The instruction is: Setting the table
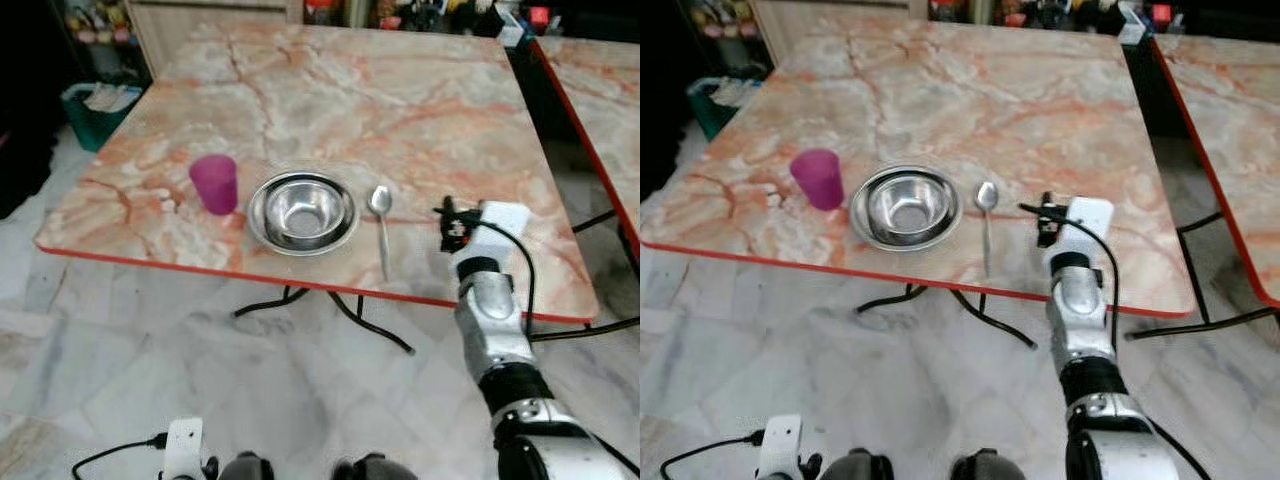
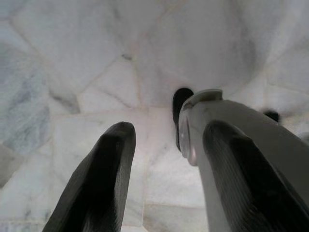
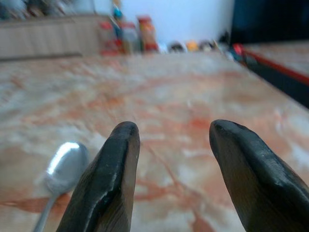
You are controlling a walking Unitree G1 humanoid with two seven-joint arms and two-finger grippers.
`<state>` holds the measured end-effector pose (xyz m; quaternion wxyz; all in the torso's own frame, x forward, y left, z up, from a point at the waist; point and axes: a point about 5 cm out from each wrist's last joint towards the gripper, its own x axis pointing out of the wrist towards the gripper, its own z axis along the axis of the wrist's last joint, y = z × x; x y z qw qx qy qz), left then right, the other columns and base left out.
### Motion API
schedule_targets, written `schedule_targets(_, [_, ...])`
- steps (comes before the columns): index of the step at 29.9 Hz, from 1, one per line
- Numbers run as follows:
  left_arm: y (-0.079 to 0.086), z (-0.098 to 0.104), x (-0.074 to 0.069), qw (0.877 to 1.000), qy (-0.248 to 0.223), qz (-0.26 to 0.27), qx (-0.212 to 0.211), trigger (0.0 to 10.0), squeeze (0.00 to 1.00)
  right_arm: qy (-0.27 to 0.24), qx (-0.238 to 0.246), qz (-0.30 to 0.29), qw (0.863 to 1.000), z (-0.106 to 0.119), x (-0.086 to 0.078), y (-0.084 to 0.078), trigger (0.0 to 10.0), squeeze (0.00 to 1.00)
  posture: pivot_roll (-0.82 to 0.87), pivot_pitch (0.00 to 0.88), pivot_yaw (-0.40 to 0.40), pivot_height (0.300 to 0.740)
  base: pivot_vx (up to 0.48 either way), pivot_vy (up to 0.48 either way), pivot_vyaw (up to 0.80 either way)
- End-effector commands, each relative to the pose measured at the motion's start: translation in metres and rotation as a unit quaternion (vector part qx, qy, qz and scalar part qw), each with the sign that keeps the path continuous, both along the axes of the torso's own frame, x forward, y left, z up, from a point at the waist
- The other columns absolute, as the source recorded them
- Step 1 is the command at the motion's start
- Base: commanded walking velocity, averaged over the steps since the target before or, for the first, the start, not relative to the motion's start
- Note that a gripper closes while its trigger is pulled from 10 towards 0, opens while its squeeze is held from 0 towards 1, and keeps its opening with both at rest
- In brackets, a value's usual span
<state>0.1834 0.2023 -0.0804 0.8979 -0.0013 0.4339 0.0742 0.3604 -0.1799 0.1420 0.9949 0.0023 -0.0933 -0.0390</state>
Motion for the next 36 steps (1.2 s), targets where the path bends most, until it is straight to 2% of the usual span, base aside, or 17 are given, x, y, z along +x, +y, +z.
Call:
schedule_targets(1, [-0.002, -0.005, -0.009, 1.000, 0.017, -0.002, -0.001, 10.0, 0.00, -0.030, -0.012, 0.000, 0.999, 0.008, -0.005, -0.004, 10.0, 0.00, 0.01, 0.128, 0.002, 0.711, 0.000, -0.360, 0.00])
schedule_targets(3, [-0.001, -0.005, -0.009, 1.000, 0.017, -0.004, 0.001, 10.0, 0.00, -0.049, -0.025, 0.009, 0.998, 0.011, -0.010, -0.003, 10.0, 0.00, 0.01, 0.127, 0.004, 0.711, 0.000, -0.358, 0.00])
schedule_targets(7, [-0.001, -0.003, -0.005, 1.000, 0.011, -0.005, 0.003, 10.0, 0.00, -0.054, -0.029, 0.012, 0.998, 0.007, -0.017, -0.003, 10.0, 0.00, 0.01, 0.129, 0.005, 0.711, 0.000, -0.361, 0.00])
schedule_targets(13, [-0.002, -0.001, 0.000, 1.000, 0.004, -0.004, 0.002, 10.0, 0.00, -0.009, -0.035, 0.008, 0.999, -0.017, -0.026, -0.006, 10.0, 0.00, 0.00, 0.150, 0.008, 0.711, 0.000, -0.360, 0.00])
schedule_targets(17, [-0.003, -0.001, 0.000, 1.000, 0.003, -0.005, 0.002, 10.0, 0.00, 0.002, -0.040, 0.006, 0.999, -0.022, -0.027, -0.006, 10.0, 0.00, 0.00, 0.150, 0.008, 0.711, 0.000, -0.360, 0.00])
schedule_targets(18, [-0.004, -0.001, 0.001, 1.000, 0.003, -0.005, 0.001, 10.0, 0.00, 0.030, -0.043, 0.005, 0.999, -0.035, -0.029, -0.008, 10.0, 0.00, 0.00, 0.160, 0.008, 0.711, 0.000, -0.352, 0.00])
schedule_targets(19, [-0.007, 0.000, 0.002, 1.000, 0.002, -0.007, -0.001, 10.0, 0.00, 0.091, -0.033, 0.007, 0.995, -0.061, -0.034, -0.010, 10.0, 0.00, 0.00, 0.162, 0.008, 0.711, 0.000, -0.352, 0.00])
schedule_targets(21, [-0.007, 0.000, 0.002, 1.000, 0.001, -0.005, -0.002, 10.0, 0.00, 0.136, -0.039, -0.004, 0.990, -0.080, -0.040, -0.015, 10.0, 0.00, 0.00, 0.166, 0.008, 0.711, 0.000, -0.352, 0.00])
schedule_targets(23, [-0.007, 0.000, 0.002, 1.000, 0.001, -0.005, -0.002, 10.0, 0.00, 0.162, -0.031, -0.009, 0.986, -0.089, -0.043, -0.017, 10.0, 0.00, 0.00, 0.169, 0.008, 0.711, 0.000, -0.347, 0.00])
schedule_targets(24, [-0.007, 0.000, 0.002, 1.000, 0.002, -0.004, -0.002, 10.0, 0.00, 0.191, -0.014, -0.005, 0.981, -0.100, -0.048, -0.017, 10.0, 0.00, 0.00, 0.170, 0.009, 0.711, 0.000, -0.345, 0.00])
schedule_targets(28, [-0.004, 0.000, 0.001, 1.000, 0.002, -0.002, 0.000, 10.0, 0.00, 0.266, -0.014, -0.004, 0.964, -0.128, -0.063, -0.019, 10.0, 0.00, 0.00, 0.173, 0.009, 0.711, 0.000, -0.341, 0.00])
schedule_targets(29, [-0.004, 0.000, 0.001, 1.000, 0.002, -0.002, 0.000, 10.0, 0.00, 0.266, -0.014, -0.004, 0.964, -0.128, -0.063, -0.019, 10.0, 0.00, 0.00, 0.173, 0.009, 0.711, 0.000, -0.330, 0.00])
schedule_targets(30, [-0.004, 0.000, 0.001, 1.000, 0.001, -0.001, 0.000, 10.0, 0.00, 0.293, -0.013, -0.007, 0.956, -0.138, -0.071, -0.020, 10.0, 0.00, 0.00, 0.171, 0.007, 0.711, 0.000, -0.315, 0.00])
schedule_targets(36, [-0.005, 0.000, 0.002, 1.000, -0.001, -0.001, -0.001, 10.0, 0.00, 0.371, 0.004, -0.029, 0.928, -0.167, -0.097, -0.028, 10.0, 0.00, 0.01, 0.173, 0.007, 0.711, 0.000, -0.310, 0.00])
